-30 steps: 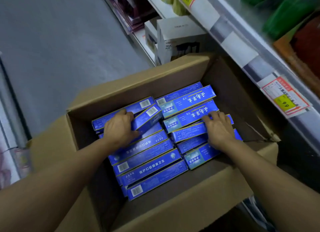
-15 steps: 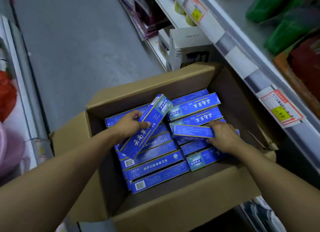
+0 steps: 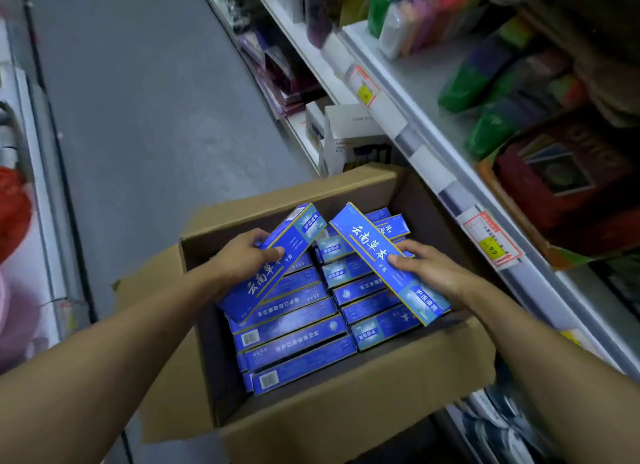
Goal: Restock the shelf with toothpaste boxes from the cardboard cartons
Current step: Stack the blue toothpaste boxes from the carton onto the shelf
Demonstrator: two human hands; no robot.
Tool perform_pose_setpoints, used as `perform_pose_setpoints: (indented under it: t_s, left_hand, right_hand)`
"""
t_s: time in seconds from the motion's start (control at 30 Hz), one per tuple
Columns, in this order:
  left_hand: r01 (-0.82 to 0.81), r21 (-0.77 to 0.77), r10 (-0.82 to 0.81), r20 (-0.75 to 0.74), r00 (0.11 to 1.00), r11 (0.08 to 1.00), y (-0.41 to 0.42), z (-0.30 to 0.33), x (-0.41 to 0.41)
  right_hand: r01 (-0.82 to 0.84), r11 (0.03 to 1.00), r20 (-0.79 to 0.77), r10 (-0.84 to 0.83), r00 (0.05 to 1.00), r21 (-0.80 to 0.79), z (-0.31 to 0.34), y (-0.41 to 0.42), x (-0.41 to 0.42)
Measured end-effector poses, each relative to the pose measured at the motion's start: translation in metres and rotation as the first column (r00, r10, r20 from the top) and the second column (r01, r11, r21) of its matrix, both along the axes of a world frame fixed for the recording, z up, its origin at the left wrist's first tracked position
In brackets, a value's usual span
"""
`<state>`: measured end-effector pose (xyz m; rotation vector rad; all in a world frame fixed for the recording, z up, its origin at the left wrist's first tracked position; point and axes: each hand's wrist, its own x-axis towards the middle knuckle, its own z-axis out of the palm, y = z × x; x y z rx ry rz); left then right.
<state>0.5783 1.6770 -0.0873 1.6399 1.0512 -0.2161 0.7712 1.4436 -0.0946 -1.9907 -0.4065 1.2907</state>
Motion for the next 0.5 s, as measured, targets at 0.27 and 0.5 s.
perform_pose_setpoints:
  t_s: [0.27, 0.5]
  left_hand:
    - [0.279, 0.316, -0.289, -0.016, 0.957, 0.907, 0.01, 0.066, 0.012]
    - [0.37, 0.47, -0.464, 0.098, 0.88, 0.802, 0.003, 0.153, 0.03]
  right_hand:
    - [-0.037, 0.993, 0.514, 0.089, 0.853, -0.111, 0.087, -0.006, -0.02]
    - [0.102, 0.992, 0.755, -0.015, 0.656, -0.068, 0.196, -0.038, -0.048]
